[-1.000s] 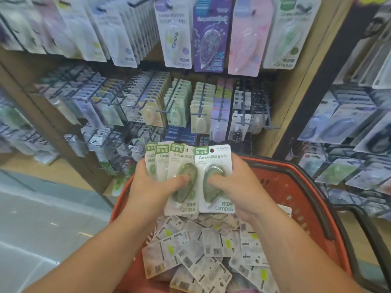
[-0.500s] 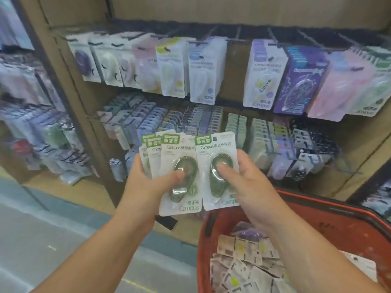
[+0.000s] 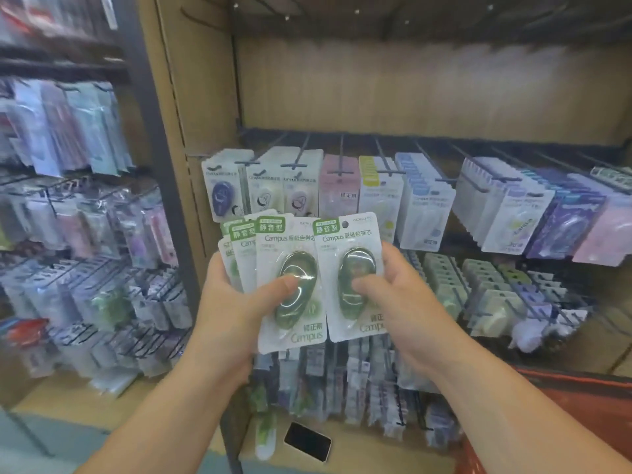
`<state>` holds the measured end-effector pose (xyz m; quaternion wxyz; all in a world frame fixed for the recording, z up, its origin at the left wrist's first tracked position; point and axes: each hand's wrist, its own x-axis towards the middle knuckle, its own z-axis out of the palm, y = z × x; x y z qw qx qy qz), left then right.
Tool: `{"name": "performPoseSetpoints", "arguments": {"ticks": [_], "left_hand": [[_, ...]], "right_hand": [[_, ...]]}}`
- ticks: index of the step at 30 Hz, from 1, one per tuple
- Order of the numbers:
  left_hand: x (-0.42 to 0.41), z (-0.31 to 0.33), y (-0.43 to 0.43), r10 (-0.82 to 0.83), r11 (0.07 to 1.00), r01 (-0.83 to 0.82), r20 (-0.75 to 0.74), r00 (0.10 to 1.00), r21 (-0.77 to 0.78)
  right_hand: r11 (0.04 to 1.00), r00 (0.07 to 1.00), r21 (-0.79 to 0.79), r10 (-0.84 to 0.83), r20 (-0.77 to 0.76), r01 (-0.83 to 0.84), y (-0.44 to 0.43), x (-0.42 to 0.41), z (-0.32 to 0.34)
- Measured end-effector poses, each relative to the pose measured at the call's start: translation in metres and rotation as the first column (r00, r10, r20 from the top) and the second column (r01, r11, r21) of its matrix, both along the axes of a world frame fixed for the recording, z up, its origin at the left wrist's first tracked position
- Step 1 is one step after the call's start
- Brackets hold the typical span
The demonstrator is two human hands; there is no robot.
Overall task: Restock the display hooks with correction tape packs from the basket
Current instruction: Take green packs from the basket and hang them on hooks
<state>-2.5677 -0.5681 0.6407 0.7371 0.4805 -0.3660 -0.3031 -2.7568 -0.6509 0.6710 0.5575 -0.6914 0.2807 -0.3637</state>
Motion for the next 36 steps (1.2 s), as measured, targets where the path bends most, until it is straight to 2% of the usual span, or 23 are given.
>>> {"name": "performPoseSetpoints", "arguments": {"ticks": [8, 13, 17, 23, 27, 36], "left_hand": [[0.066, 0.076, -0.033, 0.054, 0.989, -0.031, 0.154, 0.987, -0.147], [0.106, 0.111, -0.045, 0.195, 0.964, -0.148, 0.209, 0.958, -0.22], [0.131, 0.129, -0.057, 0.28, 0.937, -0.218, 0.212, 0.937, -0.271], [0.171, 0.149, -0.061, 0.367, 0.888, -0.29, 0.172, 0.914, -0.357], [0.2, 0.155, -0.056, 0.397, 0.874, -0.304, 0.197, 0.896, -0.379], [0.26, 0.163, -0.049, 0.336, 0.884, -0.232, 0.206, 0.919, -0.407]], "right_hand": [[0.979, 0.989, -0.183, 0.109, 0.1, -0.089, -0.039, 0.057, 0.063], [0.946, 0.959, -0.235, 0.256, 0.125, -0.222, -0.064, 0.102, 0.092], [0.918, 0.944, -0.299, 0.307, 0.123, -0.26, -0.084, 0.135, 0.111], [0.917, 0.949, -0.331, 0.282, 0.14, -0.223, -0.11, 0.179, 0.132], [0.91, 0.965, -0.377, 0.234, 0.122, -0.173, -0.119, 0.21, 0.147], [0.914, 0.991, -0.405, 0.06, 0.123, -0.005, -0.123, 0.28, 0.177]]}}
